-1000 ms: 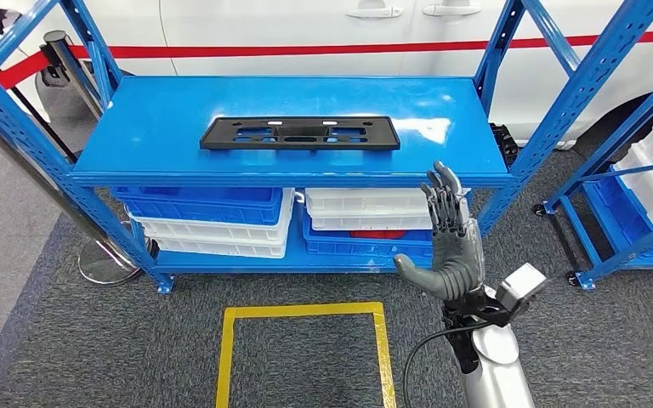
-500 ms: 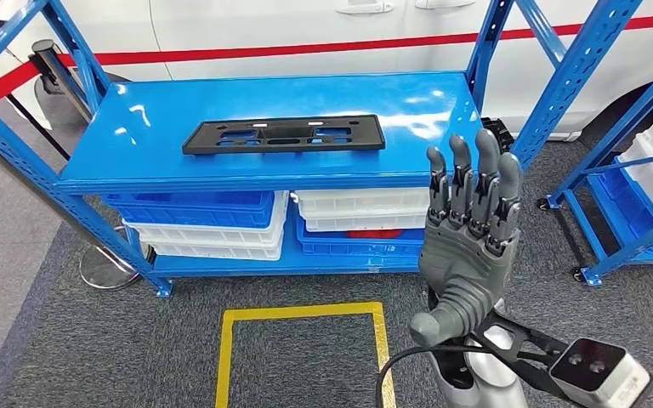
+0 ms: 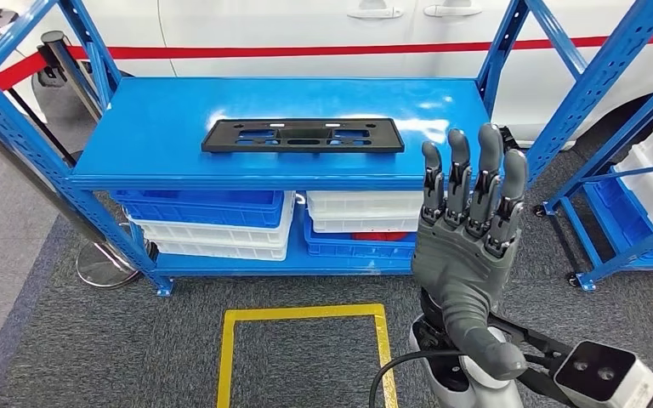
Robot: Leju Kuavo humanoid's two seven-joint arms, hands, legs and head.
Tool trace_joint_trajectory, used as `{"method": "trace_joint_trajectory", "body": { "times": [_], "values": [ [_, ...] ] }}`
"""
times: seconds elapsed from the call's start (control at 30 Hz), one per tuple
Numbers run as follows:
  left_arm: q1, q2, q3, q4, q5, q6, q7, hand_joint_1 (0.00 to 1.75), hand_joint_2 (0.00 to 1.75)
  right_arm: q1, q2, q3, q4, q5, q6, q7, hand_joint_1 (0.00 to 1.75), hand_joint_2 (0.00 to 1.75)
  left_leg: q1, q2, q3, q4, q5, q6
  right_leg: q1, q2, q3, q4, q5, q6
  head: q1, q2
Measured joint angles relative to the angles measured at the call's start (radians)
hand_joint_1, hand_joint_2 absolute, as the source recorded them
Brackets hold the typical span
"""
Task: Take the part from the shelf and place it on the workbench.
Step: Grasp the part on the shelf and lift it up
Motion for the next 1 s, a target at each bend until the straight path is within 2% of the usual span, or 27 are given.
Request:
{"method": "trace_joint_trajectory", "body": {
  "times": [0.03,0.07,0.13,0.2,0.3,0.33,0.37,0.43,0.47,0.5,0.53,0.57,0.6,0.63,0.67,0.77,0.83,0.87,0.93,0.97,1.0],
  "values": [
    [0.001,-0.001,0.001,0.000,0.000,0.001,0.000,0.00,0.00,-0.002,0.000,0.000,0.002,-0.003,-0.001,0.004,0.00,0.00,-0.002,-0.001,0.003,0.001,-0.002,0.000,0.001,0.000,0.022,-0.049,0.034,-0.004,0.000,0.000],
    [0.002,-0.003,0.002,0.000,0.000,0.003,0.000,0.00,0.00,-0.005,0.000,0.000,0.003,-0.006,-0.002,0.006,0.00,0.00,-0.003,-0.002,0.007,0.002,-0.005,0.000,0.004,0.000,0.056,-0.121,0.073,-0.010,0.000,0.000],
    [0.002,-0.006,0.003,0.001,0.000,0.004,0.000,0.00,0.00,-0.012,0.002,0.001,0.005,-0.008,-0.002,0.009,0.00,0.00,-0.008,-0.002,0.011,0.005,-0.012,-0.006,0.010,-0.003,0.113,-0.240,0.112,-0.021,0.000,0.000],
    [0.001,-0.008,0.003,0.002,0.000,0.004,0.000,0.00,0.00,-0.015,0.005,0.002,0.008,-0.012,-0.002,0.012,0.00,0.00,-0.009,-0.002,0.011,0.004,-0.017,-0.016,0.015,-0.002,0.127,-0.273,0.108,-0.027,-0.001,0.000],
    [0.000,-0.007,0.004,0.002,0.000,0.004,0.000,0.00,0.00,-0.017,0.009,0.003,0.012,-0.018,-0.009,0.020,0.00,0.00,-0.008,-0.001,0.011,0.019,-0.032,-0.033,0.008,0.000,0.139,-0.286,0.108,-0.037,-0.002,0.000],
    [0.000,-0.007,0.004,0.002,0.000,0.003,0.000,0.00,0.00,-0.017,0.011,0.004,0.014,-0.019,-0.012,0.022,0.00,0.00,-0.007,0.000,-0.004,0.053,-0.049,-0.040,0.005,-0.001,0.146,-0.291,0.107,-0.042,-0.003,0.000],
    [0.000,-0.007,0.005,0.002,-0.001,0.003,0.000,0.00,0.00,-0.017,0.014,0.004,0.016,-0.021,-0.014,0.023,0.00,0.00,-0.003,0.000,-0.032,0.109,-0.073,-0.046,0.003,-0.003,0.152,-0.294,0.104,-0.046,-0.005,0.000],
    [0.002,-0.007,0.005,0.002,-0.002,0.002,0.001,0.00,0.00,-0.016,0.016,0.004,0.023,-0.028,-0.012,0.029,0.00,0.00,0.006,0.000,-0.111,0.245,-0.120,-0.058,0.003,-0.005,0.161,-0.294,0.095,-0.050,-0.006,0.000],
    [0.003,-0.007,0.005,0.002,-0.003,0.002,0.002,0.00,0.00,-0.015,0.016,0.004,0.027,-0.034,-0.010,0.033,0.00,0.00,0.010,0.000,-0.142,0.287,-0.123,-0.062,0.003,-0.004,0.167,-0.294,0.089,-0.049,-0.006,0.000],
    [0.005,-0.007,0.006,0.002,-0.003,0.002,0.003,0.00,0.00,-0.015,0.016,0.004,0.032,-0.041,-0.007,0.038,0.00,0.00,0.013,0.001,-0.155,0.293,-0.106,-0.066,0.002,-0.003,0.174,-0.294,0.083,-0.047,-0.006,0.000],
    [0.005,-0.007,0.006,0.002,-0.003,0.002,0.004,0.00,0.00,-0.015,0.016,0.004,0.035,-0.048,-0.004,0.042,0.00,0.00,0.017,0.001,-0.147,0.256,-0.068,-0.068,0.000,-0.002,0.184,-0.294,0.076,-0.044,-0.007,0.000],
    [0.005,-0.006,0.007,0.002,-0.004,0.002,0.004,0.00,0.00,-0.015,0.016,0.004,0.038,-0.053,-0.001,0.047,0.00,0.00,0.019,0.001,-0.123,0.189,-0.018,-0.069,-0.002,-0.001,0.195,-0.294,0.067,-0.040,-0.006,0.000],
    [0.006,-0.006,0.007,0.002,-0.005,0.002,0.004,0.00,0.00,-0.015,0.017,0.004,0.041,-0.055,0.000,0.051,0.00,0.00,0.019,0.001,-0.095,0.123,0.017,-0.068,-0.003,-0.001,0.205,-0.294,0.059,-0.034,-0.006,0.000],
    [0.006,-0.006,0.007,0.003,-0.006,0.002,0.004,0.00,0.00,-0.016,0.017,0.004,0.044,-0.057,0.000,0.054,0.00,0.00,0.017,0.001,-0.071,0.065,0.039,-0.064,-0.002,0.000,0.211,-0.293,0.051,-0.028,-0.007,0.000],
    [0.005,-0.006,0.008,0.003,-0.007,0.001,0.004,0.00,0.00,-0.017,0.017,0.004,0.047,-0.059,-0.002,0.056,0.00,0.00,0.014,0.001,-0.058,0.033,0.043,-0.058,-0.002,0.000,0.214,-0.294,0.046,-0.022,-0.007,0.000],
    [0.005,-0.006,0.009,0.003,-0.009,0.001,0.005,0.00,0.00,-0.017,0.017,0.003,0.055,-0.071,-0.007,0.065,0.00,0.00,0.012,0.000,-0.047,0.015,0.027,-0.033,-0.001,0.000,0.216,-0.287,0.044,-0.005,-0.007,0.000],
    [0.005,-0.006,0.009,0.003,-0.009,0.001,0.006,0.00,0.00,-0.018,0.017,0.003,0.058,-0.080,-0.010,0.070,0.00,0.00,0.013,-0.001,-0.032,0.007,0.020,-0.018,-0.003,-0.001,0.195,-0.239,0.029,0.001,-0.006,0.000],
    [0.005,-0.006,0.009,0.003,-0.010,0.001,0.006,0.00,0.00,-0.018,0.017,0.003,0.060,-0.084,-0.013,0.074,0.00,0.44,0.014,-0.001,-0.024,0.003,0.017,-0.011,-0.003,-0.002,0.165,-0.188,0.010,0.003,-0.004,0.000],
    [0.003,-0.006,0.009,0.003,-0.010,0.001,0.006,0.00,0.00,-0.016,0.017,0.002,0.065,-0.091,-0.019,0.081,0.00,1.31,0.010,-0.001,-0.014,0.003,0.008,-0.003,-0.003,-0.002,0.079,-0.061,-0.032,0.005,-0.003,0.000],
    [0.003,-0.006,0.009,0.003,-0.010,0.001,0.006,0.00,0.00,-0.014,0.017,0.002,0.068,-0.093,-0.023,0.085,0.00,1.75,0.008,-0.001,-0.008,0.003,0.002,-0.001,-0.002,-0.002,0.042,-0.018,-0.039,0.005,-0.002,0.000],
    [0.005,-0.006,0.010,0.003,-0.010,0.001,0.006,0.00,0.00,-0.012,0.017,0.001,0.071,-0.096,-0.026,0.088,0.00,1.75,0.005,-0.002,0.001,0.003,-0.005,0.000,-0.002,-0.002,0.019,-0.007,-0.025,0.002,-0.002,0.000]
  ]
}}
